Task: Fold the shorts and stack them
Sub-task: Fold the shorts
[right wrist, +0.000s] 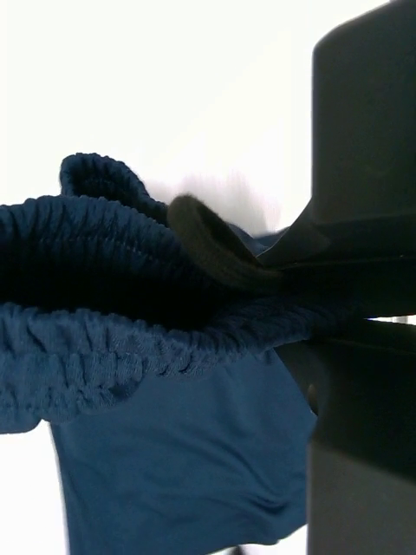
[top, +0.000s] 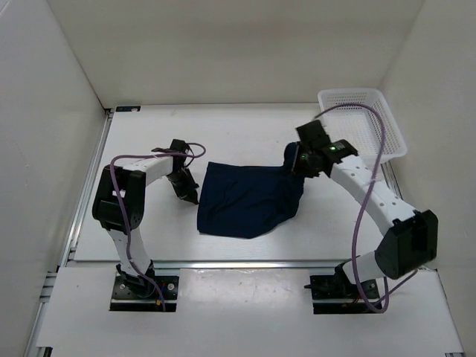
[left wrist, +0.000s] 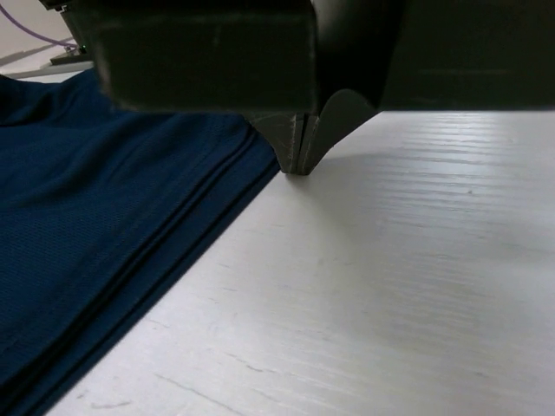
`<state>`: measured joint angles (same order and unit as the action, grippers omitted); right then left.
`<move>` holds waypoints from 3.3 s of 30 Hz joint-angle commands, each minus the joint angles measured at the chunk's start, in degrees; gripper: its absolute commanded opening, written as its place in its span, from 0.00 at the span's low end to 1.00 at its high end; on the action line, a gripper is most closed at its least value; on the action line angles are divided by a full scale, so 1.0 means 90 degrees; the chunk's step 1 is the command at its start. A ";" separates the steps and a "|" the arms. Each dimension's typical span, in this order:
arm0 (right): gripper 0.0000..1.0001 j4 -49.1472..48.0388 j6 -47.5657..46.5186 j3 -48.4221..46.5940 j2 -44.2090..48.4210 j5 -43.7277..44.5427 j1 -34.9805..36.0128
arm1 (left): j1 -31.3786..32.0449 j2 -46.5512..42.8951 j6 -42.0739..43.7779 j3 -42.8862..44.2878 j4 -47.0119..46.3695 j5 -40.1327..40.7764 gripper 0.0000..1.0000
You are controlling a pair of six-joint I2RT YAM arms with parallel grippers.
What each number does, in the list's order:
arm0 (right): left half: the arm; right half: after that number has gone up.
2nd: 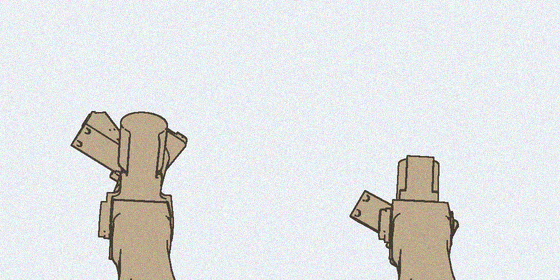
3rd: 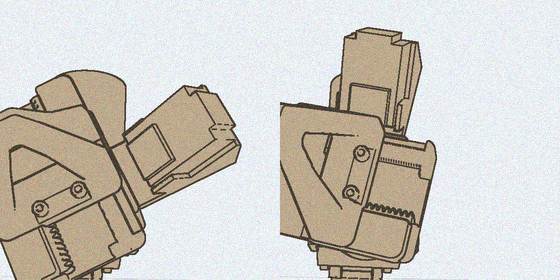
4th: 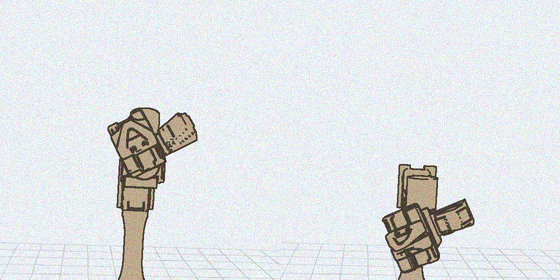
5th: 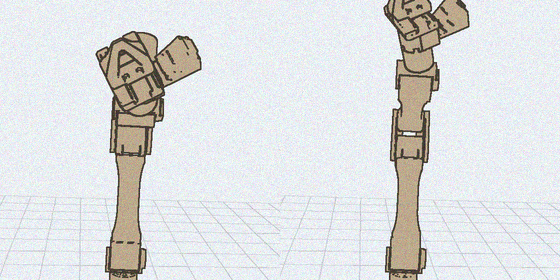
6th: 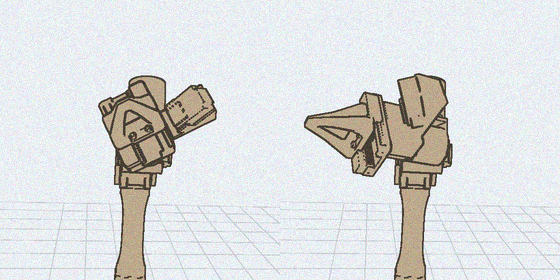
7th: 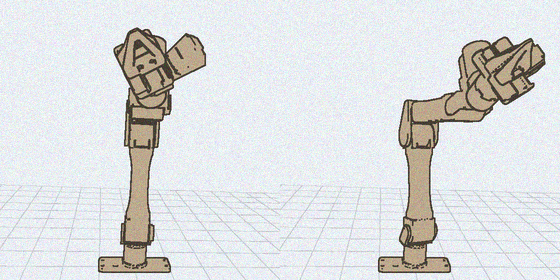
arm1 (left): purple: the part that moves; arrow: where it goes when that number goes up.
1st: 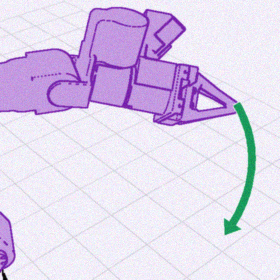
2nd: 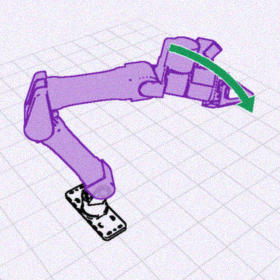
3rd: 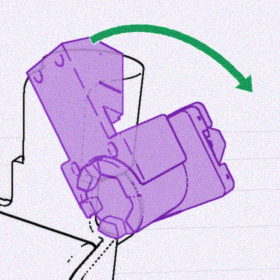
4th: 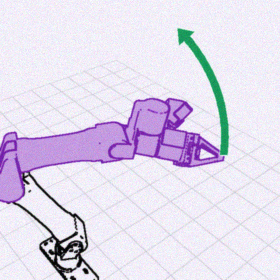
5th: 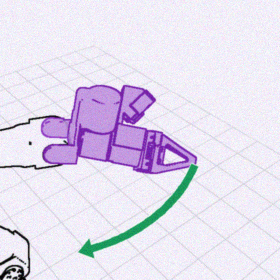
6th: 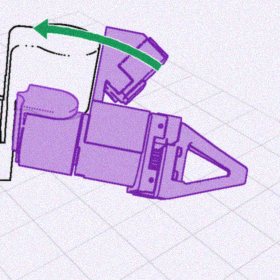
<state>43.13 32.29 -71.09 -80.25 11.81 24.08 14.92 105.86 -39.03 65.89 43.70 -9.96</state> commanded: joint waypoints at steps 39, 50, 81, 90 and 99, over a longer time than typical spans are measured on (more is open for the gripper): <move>0.00 0.0569 0.0123 -0.0491 0.0028 0.1139 0.1115 | 0.0246 0.0112 -0.0156 0.0042 -0.0383 0.0012 0.10; 0.00 0.0569 -0.0444 -0.0539 0.0538 0.1080 0.0294 | 0.0969 0.0493 -0.0488 0.0677 -0.0383 -0.0105 0.10; 0.00 0.0569 -0.0894 -0.1309 0.0099 0.0767 0.0771 | 0.0462 0.0668 0.0010 0.0863 0.0076 0.0413 0.11; 0.00 0.0569 -0.0464 -0.2421 -0.1111 0.0894 0.2060 | 0.0335 0.0786 0.0069 0.0990 0.0076 0.0354 0.11; 0.04 0.0451 -0.0269 -0.4275 -0.3657 0.0554 0.3067 | -0.0269 0.0271 0.0322 0.0834 0.0134 0.0131 0.11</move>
<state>49.21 28.40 -102.69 -107.94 18.63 49.84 15.77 111.55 -38.20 74.15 45.39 -9.65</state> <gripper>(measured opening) 0.245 0.121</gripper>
